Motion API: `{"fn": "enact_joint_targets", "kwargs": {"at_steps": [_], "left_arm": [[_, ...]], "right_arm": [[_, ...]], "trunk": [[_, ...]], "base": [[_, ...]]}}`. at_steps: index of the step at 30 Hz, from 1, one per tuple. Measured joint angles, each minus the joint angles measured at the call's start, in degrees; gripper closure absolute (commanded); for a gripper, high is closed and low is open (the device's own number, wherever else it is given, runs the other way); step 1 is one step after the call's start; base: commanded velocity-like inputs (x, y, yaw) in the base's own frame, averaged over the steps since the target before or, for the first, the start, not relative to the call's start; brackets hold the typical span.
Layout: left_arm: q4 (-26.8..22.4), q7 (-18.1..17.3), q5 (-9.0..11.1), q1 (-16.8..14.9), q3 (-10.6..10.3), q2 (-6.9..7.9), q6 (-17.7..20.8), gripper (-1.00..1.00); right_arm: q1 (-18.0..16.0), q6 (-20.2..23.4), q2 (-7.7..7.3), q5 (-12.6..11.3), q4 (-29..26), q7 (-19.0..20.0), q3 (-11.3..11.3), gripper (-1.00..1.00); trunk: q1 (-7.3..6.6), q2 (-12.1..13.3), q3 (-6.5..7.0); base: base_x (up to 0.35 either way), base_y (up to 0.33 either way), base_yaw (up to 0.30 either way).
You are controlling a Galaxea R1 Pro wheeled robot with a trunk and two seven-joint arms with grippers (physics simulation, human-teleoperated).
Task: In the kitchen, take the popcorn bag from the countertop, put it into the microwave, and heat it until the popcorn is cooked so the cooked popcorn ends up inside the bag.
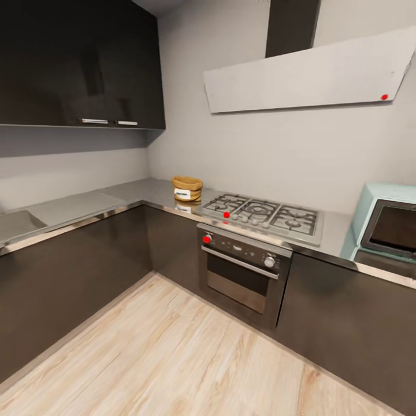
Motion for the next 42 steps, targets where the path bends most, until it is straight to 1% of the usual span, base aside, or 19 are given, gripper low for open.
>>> {"fn": "enact_joint_targets", "kwargs": {"at_steps": [42], "left_arm": [[0.0, 0.0, 0.0, 0.0, 0.0, -0.03, 0.0, -1.0]], "right_arm": [[0.0, 0.0, 0.0, 0.0, 0.0, 0.0, 0.0, -1.0]], "trunk": [[0.0, 0.0, 0.0]], "base": [[0.0, 0.0, -0.291]]}}
